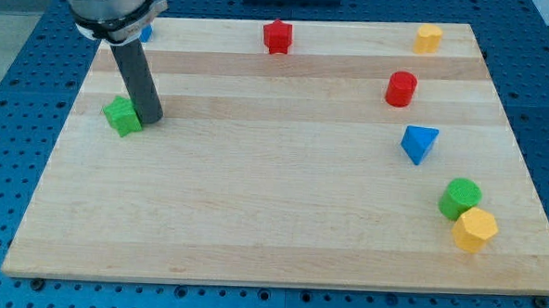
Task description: Push the green star to the left center of the board
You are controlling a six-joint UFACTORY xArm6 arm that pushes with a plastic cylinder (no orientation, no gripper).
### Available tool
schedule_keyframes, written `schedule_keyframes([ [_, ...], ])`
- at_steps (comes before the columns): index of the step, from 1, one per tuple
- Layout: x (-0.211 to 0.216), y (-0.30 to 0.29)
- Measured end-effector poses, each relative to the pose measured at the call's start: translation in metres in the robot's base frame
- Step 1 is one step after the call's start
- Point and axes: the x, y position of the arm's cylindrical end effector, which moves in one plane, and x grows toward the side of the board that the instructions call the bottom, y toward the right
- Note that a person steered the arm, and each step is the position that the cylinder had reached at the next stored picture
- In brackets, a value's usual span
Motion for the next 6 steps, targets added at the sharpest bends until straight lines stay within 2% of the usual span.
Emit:
schedule_keyframes([
  [4,0.000,-0.027],
  [6,0.011,0.077],
])
